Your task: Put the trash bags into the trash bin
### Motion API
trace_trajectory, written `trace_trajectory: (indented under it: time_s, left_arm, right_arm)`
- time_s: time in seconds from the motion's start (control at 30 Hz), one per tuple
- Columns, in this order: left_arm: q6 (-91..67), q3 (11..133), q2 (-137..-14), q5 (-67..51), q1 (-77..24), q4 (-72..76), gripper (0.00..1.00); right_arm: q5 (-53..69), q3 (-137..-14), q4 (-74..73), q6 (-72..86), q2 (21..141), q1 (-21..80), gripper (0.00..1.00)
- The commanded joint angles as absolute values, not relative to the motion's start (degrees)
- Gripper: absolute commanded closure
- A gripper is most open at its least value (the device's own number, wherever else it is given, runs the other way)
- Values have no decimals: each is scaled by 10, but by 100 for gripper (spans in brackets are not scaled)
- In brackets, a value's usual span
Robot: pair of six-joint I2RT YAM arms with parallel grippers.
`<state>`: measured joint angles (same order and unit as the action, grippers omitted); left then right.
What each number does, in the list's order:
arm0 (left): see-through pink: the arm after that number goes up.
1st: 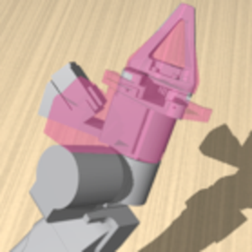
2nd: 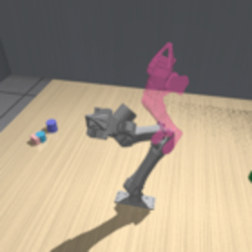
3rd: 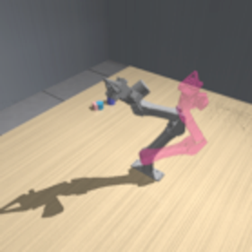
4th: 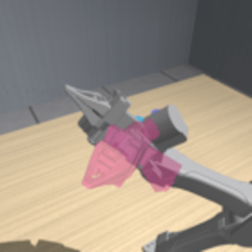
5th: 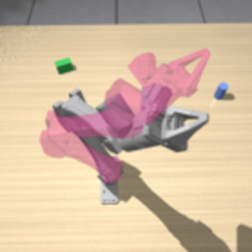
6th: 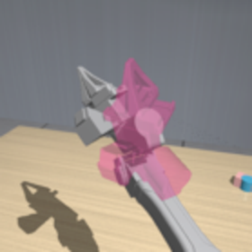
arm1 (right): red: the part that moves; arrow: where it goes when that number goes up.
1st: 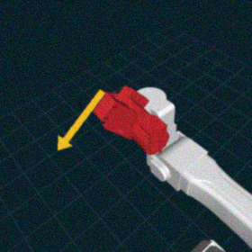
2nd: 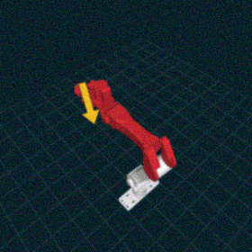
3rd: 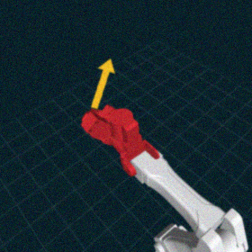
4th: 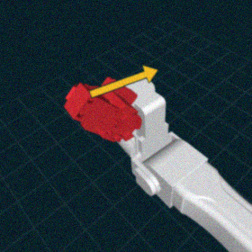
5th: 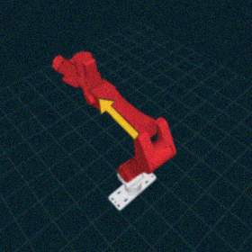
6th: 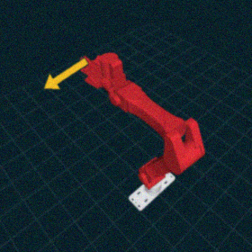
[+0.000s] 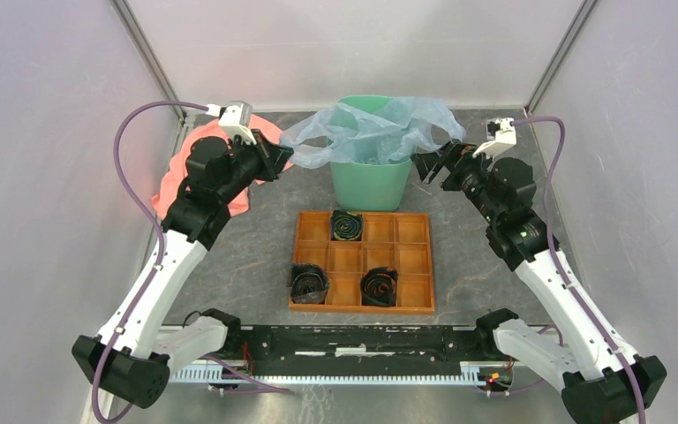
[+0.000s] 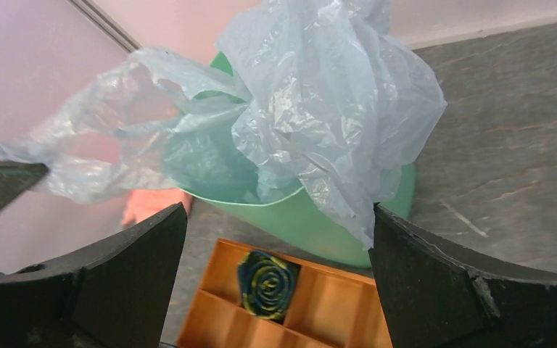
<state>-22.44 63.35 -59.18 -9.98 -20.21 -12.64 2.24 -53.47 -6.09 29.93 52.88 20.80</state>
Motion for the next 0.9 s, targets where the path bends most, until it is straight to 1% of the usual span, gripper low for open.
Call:
trace_trajectory:
  time_s: [0.0, 0.17, 0.23, 0.3, 0.37, 0.4, 0.5, 0.57, 0.63, 0.73, 0.8, 0.87]
  left_arm:
    - [-205, 626, -579, -94, -200, -96, 98]
    - [-211, 623, -568, -97, -200, -94, 98]
    - [-211, 623, -565, -94, -200, -98, 98]
    - [-211, 622, -561, -87, -199, -103, 98]
    - [-213, 621, -559, -78, -199, -106, 98]
    - [-215, 621, -558, -74, -199, -107, 98]
    - [-225, 626, -560, -59, -199, -119, 98]
    - [-239, 626, -561, -47, -199, -124, 98]
    - [-252, 621, -561, -49, -200, -125, 98]
    - [-269, 611, -559, -69, -200, -118, 98]
    - [-275, 605, -558, -75, -200, -114, 98]
    - [-278, 602, -560, -74, -200, -113, 98]
  right_arm:
    - [4, -512, 19, 464, 520, 207, 2]
    - [33, -464, 99, 594, 530, 213, 2]
    - [5, -462, 94, 597, 525, 220, 2]
    - [-88, -468, 59, 567, 518, 220, 3]
    - [-146, -456, 75, 510, 511, 220, 16]
    - [-152, -447, 94, 493, 509, 219, 24]
    - [-180, -425, 156, 455, 511, 219, 27]
    - [-198, -428, 155, 461, 521, 219, 27]
    - [-190, -441, 131, 496, 531, 218, 27]
    - [-115, -446, 127, 546, 542, 219, 17]
    - [-71, -453, 118, 580, 549, 222, 13]
    - [-84, -460, 97, 594, 549, 236, 9]
